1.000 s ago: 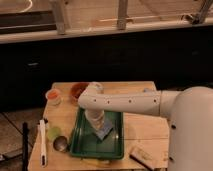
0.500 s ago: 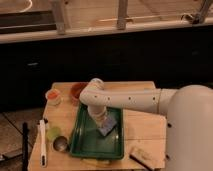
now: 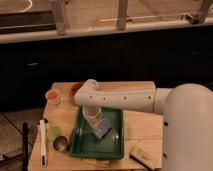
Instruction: Wipe tray with sponge
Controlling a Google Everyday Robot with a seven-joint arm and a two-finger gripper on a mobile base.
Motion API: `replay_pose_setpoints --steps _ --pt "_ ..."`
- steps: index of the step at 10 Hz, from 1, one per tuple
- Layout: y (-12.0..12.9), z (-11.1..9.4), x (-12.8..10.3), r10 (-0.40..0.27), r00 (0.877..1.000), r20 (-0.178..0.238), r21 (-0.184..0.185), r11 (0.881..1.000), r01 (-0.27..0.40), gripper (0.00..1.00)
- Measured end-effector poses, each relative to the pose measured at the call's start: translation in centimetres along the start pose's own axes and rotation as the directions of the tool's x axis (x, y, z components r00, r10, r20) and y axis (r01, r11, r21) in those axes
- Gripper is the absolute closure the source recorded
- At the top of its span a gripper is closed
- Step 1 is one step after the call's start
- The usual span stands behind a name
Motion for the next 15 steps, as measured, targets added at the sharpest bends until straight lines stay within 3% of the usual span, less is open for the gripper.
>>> replay_pose_setpoints --steps 3,7,9,12,15 --pt "1.2 -0.6 0.7 0.024 0.999 -0.027 -0.020 1.000 -0.024 1.00" --pt "0.5 -0.8 2.4 0.020 0.999 -0.049 -0.008 1.000 -0.020 1.00" --pt "-1.2 -0.7 1.8 -0.020 0.999 -0.040 0.011 1.000 0.020 1.00" --pt "-1.9 -0.7 0.2 -0.073 0.997 -0.013 0.022 0.997 0.073 1.00" --pt "-0.9 -0.9 -1.3 -0.106 0.994 0.001 -0.012 0.994 0.106 1.00"
